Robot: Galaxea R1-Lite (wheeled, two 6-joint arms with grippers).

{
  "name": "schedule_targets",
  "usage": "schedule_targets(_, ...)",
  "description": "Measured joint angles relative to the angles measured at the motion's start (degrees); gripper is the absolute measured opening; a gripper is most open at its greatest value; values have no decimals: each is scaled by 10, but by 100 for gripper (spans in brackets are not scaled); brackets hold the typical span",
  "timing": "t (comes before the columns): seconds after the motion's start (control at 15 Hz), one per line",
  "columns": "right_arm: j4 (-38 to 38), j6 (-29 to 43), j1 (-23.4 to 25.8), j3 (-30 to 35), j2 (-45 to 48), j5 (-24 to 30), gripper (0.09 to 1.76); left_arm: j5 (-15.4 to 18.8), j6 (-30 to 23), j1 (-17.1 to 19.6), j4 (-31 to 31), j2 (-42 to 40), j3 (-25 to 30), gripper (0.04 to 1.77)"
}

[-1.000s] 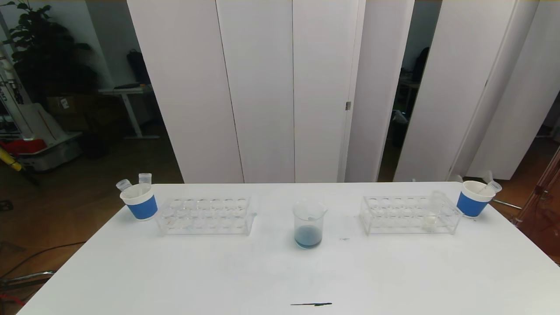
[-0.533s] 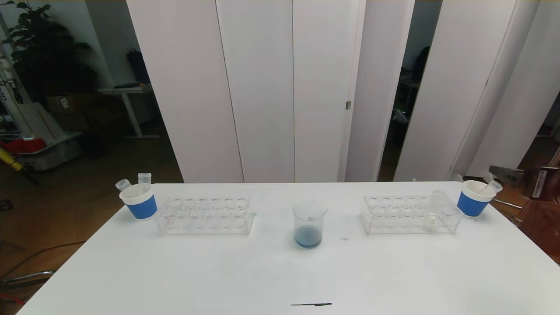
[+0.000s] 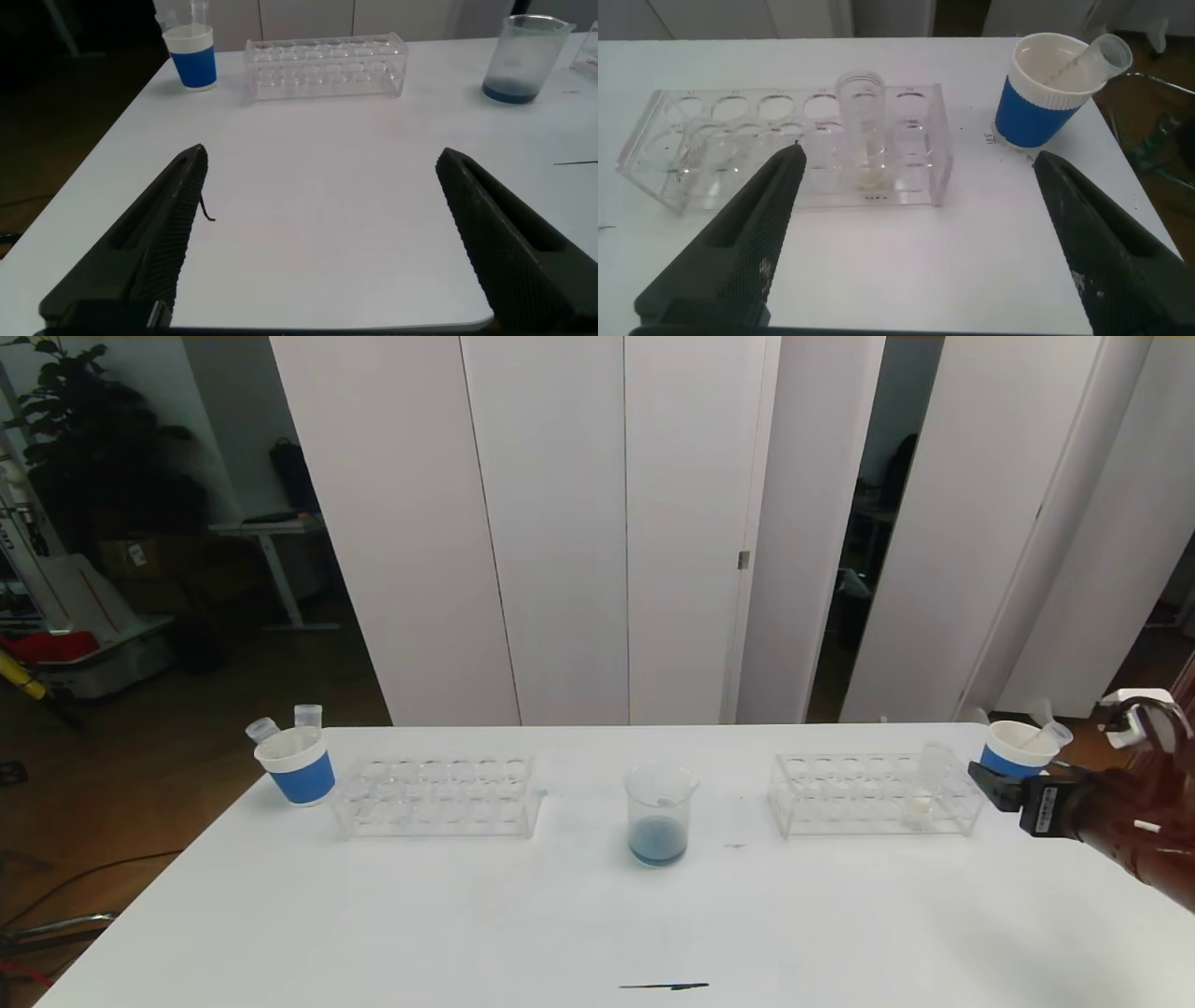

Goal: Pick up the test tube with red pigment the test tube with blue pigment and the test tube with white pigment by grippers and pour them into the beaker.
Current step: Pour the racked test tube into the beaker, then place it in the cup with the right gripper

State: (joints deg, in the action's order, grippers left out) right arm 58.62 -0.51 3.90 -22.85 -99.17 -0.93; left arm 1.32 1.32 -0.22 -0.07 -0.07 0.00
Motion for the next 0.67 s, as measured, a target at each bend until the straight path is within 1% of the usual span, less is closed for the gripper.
schedule_targets(0.13,43,-17,-6,13,-39,0,175,0,0,0,0,0,0,175)
schedule_targets(0.27,82,-27,-8,9,-78,0,175,0,0,0,0,0,0,175)
schedule_targets(0.53,120,-47,-21,-20,-143,-2,175,0,0,0,0,0,0,175)
schedule_targets(0.67,158,-49,-26,-36,-168,-3,175,0,0,0,0,0,0,175)
